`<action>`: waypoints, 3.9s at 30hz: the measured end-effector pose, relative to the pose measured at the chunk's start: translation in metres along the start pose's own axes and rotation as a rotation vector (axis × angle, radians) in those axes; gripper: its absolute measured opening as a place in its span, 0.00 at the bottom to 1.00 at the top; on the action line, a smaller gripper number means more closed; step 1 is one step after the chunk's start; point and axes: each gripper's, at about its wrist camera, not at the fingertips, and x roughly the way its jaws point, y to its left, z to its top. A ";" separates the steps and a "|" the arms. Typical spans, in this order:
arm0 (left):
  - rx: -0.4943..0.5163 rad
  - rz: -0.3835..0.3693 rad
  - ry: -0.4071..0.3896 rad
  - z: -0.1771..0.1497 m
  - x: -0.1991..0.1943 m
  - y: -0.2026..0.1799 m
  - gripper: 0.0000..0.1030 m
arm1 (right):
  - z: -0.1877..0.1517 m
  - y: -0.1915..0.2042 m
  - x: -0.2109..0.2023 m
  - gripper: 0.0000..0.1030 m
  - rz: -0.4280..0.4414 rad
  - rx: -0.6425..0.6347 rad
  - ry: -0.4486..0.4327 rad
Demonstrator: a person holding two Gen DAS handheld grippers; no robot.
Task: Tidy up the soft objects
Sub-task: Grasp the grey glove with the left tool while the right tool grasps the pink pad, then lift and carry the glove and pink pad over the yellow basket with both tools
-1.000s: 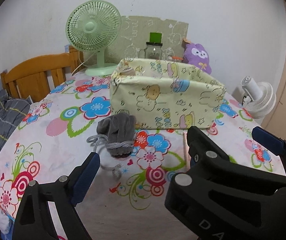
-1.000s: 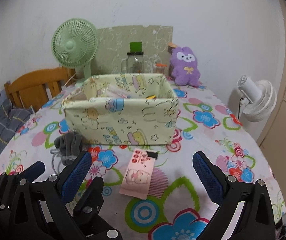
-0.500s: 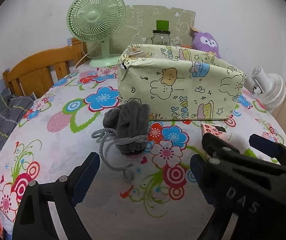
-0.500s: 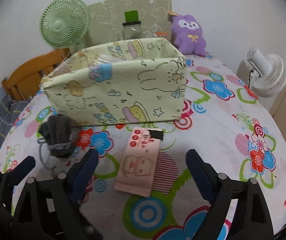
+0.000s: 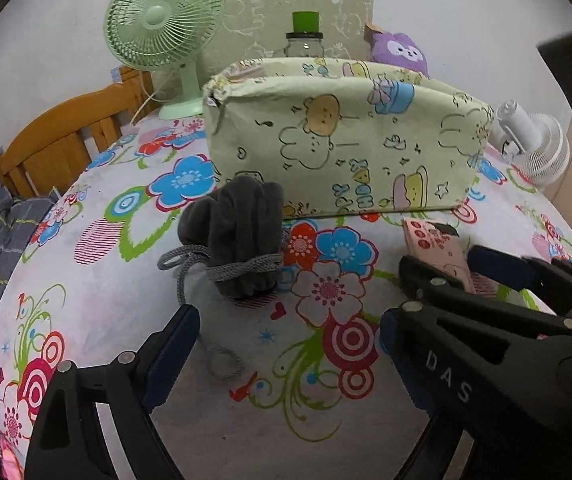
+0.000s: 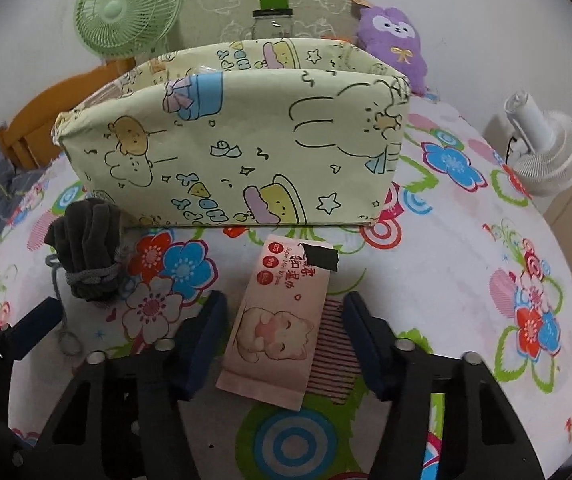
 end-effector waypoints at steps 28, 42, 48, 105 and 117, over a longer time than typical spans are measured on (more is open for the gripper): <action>0.065 0.005 -0.033 0.035 0.011 0.027 0.90 | 0.017 0.009 -0.022 0.42 0.061 0.050 -0.042; 0.039 -0.075 0.041 0.036 0.026 0.026 0.46 | 0.019 0.014 -0.021 0.42 0.057 0.037 -0.033; 0.032 -0.098 0.035 0.029 0.015 0.022 0.43 | 0.015 0.013 -0.022 0.42 0.058 0.034 -0.031; 0.044 -0.100 -0.225 0.077 -0.109 -0.022 0.42 | 0.052 -0.016 -0.143 0.43 0.105 0.005 -0.300; 0.055 -0.099 -0.259 0.097 -0.107 -0.024 0.42 | 0.071 -0.021 -0.146 0.43 0.093 0.014 -0.345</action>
